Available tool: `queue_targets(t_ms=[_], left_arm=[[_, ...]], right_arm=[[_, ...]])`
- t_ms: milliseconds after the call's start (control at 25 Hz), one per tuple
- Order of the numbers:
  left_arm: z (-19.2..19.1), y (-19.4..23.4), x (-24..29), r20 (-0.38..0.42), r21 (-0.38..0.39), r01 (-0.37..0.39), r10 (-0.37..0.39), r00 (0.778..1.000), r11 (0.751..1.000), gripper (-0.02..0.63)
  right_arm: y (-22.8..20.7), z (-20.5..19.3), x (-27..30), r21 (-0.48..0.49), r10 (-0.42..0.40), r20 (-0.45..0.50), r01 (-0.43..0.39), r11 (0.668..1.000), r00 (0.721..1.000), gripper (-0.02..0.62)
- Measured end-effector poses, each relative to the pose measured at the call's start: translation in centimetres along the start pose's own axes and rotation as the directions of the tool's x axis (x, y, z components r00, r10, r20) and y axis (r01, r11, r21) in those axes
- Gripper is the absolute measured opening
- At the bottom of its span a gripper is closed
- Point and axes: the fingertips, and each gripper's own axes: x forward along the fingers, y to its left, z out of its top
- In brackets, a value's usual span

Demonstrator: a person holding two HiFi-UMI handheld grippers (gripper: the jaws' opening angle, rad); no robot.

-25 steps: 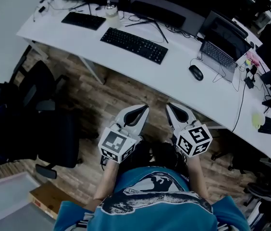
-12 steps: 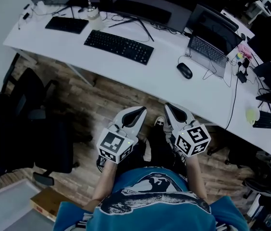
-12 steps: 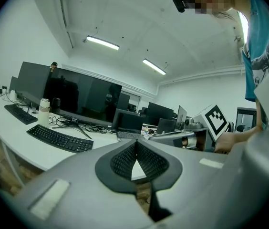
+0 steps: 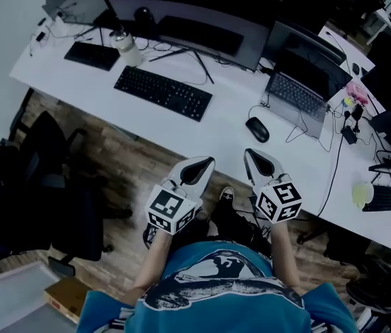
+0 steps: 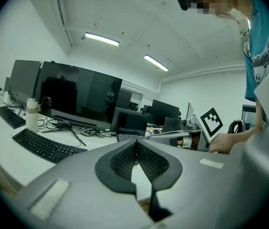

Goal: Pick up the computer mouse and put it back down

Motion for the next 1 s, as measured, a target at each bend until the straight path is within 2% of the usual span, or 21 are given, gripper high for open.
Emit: queue_targets(t_ms=[280,600,680,800,1000], left_arm=[[-0.3,-0.7,5.8,-0.069,0.012,0.023,-0.023,0.997,1.000,0.018],[0.7,0.1,9.6,-0.091,0.030,-0.002,0.004,0.996,1.000,0.018],[0.8,0.2,10.2,-0.098,0.031,-0.006,0.009,0.995,1.000,0.018],[0.9,0.3,11.0,-0.111,0.031,-0.013,0.017,0.994,0.999,0.018],[0.7,0.4,12.1,-0.131,0.036,-0.027,0.032,0.991,0.999,0.018]], right_arm=[[-7.0,-2.3,1.6,0.015,-0.037,-0.068,0.038,0.999,0.997,0.002],[-13.5,-5.8,4.4,-0.020,-0.075,-0.185,0.073,0.997,0.980,0.005],[-14.8,-6.7,5.3,-0.025,-0.074,-0.221,0.070,0.997,0.973,0.060],[-16.3,-8.3,6.5,-0.031,-0.066,-0.279,0.060,0.998,0.958,0.094],[-18.0,-10.5,8.6,-0.048,-0.063,-0.356,0.049,0.998,0.932,0.206]])
